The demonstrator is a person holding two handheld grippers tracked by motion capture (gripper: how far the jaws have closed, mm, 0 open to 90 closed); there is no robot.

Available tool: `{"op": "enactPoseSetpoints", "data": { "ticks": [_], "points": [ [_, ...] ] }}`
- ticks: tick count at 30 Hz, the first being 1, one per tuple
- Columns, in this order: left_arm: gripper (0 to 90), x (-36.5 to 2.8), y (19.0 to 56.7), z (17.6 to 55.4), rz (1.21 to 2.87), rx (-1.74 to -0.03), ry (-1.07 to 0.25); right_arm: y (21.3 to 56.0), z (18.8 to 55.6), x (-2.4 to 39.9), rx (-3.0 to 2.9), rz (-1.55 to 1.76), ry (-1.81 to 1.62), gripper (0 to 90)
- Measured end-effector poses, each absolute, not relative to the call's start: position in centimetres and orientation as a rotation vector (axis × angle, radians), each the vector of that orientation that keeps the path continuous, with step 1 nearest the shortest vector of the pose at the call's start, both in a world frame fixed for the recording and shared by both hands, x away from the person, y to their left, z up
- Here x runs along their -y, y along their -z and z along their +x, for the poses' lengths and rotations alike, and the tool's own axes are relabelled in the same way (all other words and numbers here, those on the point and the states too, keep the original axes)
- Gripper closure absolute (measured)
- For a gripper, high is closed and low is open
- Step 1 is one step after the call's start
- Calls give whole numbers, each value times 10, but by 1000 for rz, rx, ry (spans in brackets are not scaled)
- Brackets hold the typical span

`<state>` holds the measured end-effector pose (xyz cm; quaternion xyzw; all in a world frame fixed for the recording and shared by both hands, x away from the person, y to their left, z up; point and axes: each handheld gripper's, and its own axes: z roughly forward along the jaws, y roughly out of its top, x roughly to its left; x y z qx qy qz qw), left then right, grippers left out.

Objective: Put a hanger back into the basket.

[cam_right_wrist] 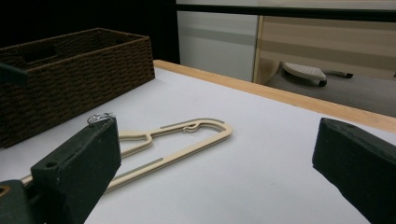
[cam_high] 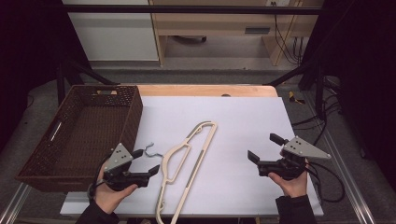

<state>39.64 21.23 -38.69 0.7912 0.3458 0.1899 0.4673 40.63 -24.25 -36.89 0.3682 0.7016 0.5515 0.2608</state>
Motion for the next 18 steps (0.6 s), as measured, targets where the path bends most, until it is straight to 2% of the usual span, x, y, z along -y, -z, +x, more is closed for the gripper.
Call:
{"op": "enactPoseSetpoints", "data": {
  "ticks": [10, 18],
  "points": [
    [343, -195, 429, 393, 2112, -952, -324, 370, 407, 240, -1924, 1008, -1486, 18],
    [441, -186, 455, 384, 2211, -1016, -279, 373, 408, 235, -1949, 1004, -1483, 21]
  ]
}}
